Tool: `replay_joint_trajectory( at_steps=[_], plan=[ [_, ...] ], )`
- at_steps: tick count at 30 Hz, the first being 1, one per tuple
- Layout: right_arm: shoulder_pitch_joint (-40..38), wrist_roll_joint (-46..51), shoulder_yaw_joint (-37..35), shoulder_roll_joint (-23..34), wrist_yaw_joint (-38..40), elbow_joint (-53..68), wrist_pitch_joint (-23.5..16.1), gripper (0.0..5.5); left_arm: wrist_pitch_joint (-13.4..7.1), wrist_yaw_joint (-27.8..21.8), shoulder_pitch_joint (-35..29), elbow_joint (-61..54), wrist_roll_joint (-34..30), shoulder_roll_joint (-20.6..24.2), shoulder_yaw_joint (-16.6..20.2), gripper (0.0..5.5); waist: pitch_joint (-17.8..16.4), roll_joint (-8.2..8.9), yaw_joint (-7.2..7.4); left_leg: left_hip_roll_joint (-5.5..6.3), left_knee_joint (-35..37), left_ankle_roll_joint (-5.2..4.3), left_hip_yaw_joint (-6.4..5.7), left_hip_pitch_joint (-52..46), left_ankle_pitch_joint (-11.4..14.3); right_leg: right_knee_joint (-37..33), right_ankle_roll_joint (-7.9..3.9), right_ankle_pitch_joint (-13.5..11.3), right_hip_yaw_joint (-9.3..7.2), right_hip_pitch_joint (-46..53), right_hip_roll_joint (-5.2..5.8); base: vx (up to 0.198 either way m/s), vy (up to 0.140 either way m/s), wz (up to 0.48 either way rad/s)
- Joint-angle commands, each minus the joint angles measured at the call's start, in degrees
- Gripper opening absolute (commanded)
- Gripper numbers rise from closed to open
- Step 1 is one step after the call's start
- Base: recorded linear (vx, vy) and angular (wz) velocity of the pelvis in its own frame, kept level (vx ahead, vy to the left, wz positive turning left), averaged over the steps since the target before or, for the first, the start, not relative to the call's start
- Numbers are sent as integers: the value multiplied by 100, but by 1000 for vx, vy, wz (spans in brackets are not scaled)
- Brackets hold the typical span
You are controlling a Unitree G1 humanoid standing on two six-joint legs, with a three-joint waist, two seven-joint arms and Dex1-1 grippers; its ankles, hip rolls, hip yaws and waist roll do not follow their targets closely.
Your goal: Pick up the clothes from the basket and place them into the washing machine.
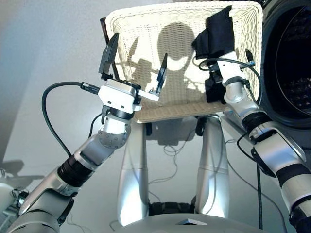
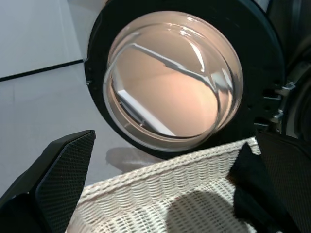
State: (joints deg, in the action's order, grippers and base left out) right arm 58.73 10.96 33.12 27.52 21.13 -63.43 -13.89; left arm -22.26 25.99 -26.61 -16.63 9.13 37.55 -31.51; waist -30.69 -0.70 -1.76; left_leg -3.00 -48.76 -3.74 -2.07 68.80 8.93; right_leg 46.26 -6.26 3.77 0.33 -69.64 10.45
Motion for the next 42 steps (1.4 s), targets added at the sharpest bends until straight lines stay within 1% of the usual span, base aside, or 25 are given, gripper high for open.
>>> replay_joint_trajectory(
  at_steps=[1,4,6,7,10,12,19,20,21,22,23,29,33,36,37,39,40,42],
  plan=[
    [-77,346,-16,76,-422,-323,141,550,-262,-107,-147,-853,-79,-187,-95,550,90,-441,-107,-19,176,-21,314,-113,-144,424,120,473,-145,7,-152,0,0,0],
    [-199,894,-111,26,-857,-247,103,550,-223,-266,-214,-787,-8,-237,-146,550,90,-479,-117,-4,171,-14,329,-73,-148,447,110,481,-148,-43,-154,0,0,0],
    [-298,1279,-142,-16,-1144,-160,87,550,-208,-365,-192,-787,63,-240,-136,550,90,-506,-126,0,179,-13,344,-71,-154,460,114,486,-147,-75,-154,0,0,0],
    [-370,1561,-159,-33,-1354,-70,75,550,-204,-426,-178,-781,89,-234,-105,550,90,-517,-129,4,169,-14,334,-66,-158,476,111,491,-143,-87,-164,0,0,0],
    [-503,1975,-274,-89,-1556,-92,93,550,-202,-571,-102,-762,237,-187,-52,550,90,-558,-144,6,116,-11,350,-55,-140,507,118,513,-118,-109,-173,0,0,0],
    [-497,2035,-310,-114,-1634,-174,134,550,-196,-612,-71,-736,279,-169,-19,550,90,-577,-151,8,109,-8,375,-34,-133,525,122,519,-117,-138,-177,0,0,0],
    [-400,2210,-409,-126,-1837,-357,254,550,-110,-819,24,-724,357,-176,66,550,90,-619,-144,15,115,3,392,-22,-138,514,141,502,-87,-163,-188,0,0,0],
    [-402,2237,-418,-124,-1849,-359,259,198,-100,-846,33,-726,363,-171,70,550,90,-618,-142,14,121,7,399,-27,-141,505,143,496,-88,-159,-188,0,0,0],
    [-409,2275,-424,-126,-1886,-360,263,47,-95,-876,37,-727,369,-160,77,550,90,-616,-140,14,136,12,405,-37,-144,488,146,495,-85,-151,-195,73,10,-20],
    [-481,2290,-424,-142,-1905,-380,274,0,-89,-905,100,-728,376,-163,56,550,90,-613,-138,16,77,-16,398,-194,40,557,119,669,-67,-4,-192,0,0,0],
    [-428,2278,-426,-131,-1933,-369,284,0,-80,-923,54,-735,368,-140,102,550,90,-609,-134,10,170,15,412,-56,-163,437,153,467,-81,-128,-194,0,0,0],
    [-541,2412,-424,-46,-2029,-123,226,0,-74,-999,152,-775,409,-54,204,550,90,-557,-69,-15,280,15,445,-143,-191,313,164,419,-42,-59,-205,-17,-1,-2],
    [-679,2318,-326,117,-1966,455,84,0,-93,-965,249,-784,395,8,298,550,90,-477,2,-32,351,9,456,-189,-210,211,175,395,-30,4,-210,0,0,0],
    [-882,2101,-308,350,-1699,1292,-157,0,-106,-864,343,-777,327,75,405,550,90,-403,71,-46,398,10,472,-212,-218,155,165,359,-10,31,-221,0,0,0],
    [-967,2070,-322,400,-1639,1472,-181,0,-109,-842,359,-782,310,87,418,550,90,-382,87,-48,411,13,477,-223,-221,146,167,351,-3,34,-223,0,0,0],
    [-1295,2026,-592,506,-1216,2198,-483,0,-96,-674,429,-788,201,117,495,550,90,-321,161,-62,444,25,485,-241,-227,87,162,333,15,55,-236,0,0,0],
    [-1451,1984,-710,563,-1092,2523,-573,0,-103,-610,436,-782,141,155,518,550,90,-303,180,-62,456,31,488,-252,-228,79,161,332,21,65,-240,0,0,0],
    [-1861,2113,-1157,504,-767,3092,-878,0,-107,-455,449,-767,26,177,574,550,90,-272,235,-59,466,52,488,-263,-221,76,158,332,27,71,-246,0,0,0]
  ],
)
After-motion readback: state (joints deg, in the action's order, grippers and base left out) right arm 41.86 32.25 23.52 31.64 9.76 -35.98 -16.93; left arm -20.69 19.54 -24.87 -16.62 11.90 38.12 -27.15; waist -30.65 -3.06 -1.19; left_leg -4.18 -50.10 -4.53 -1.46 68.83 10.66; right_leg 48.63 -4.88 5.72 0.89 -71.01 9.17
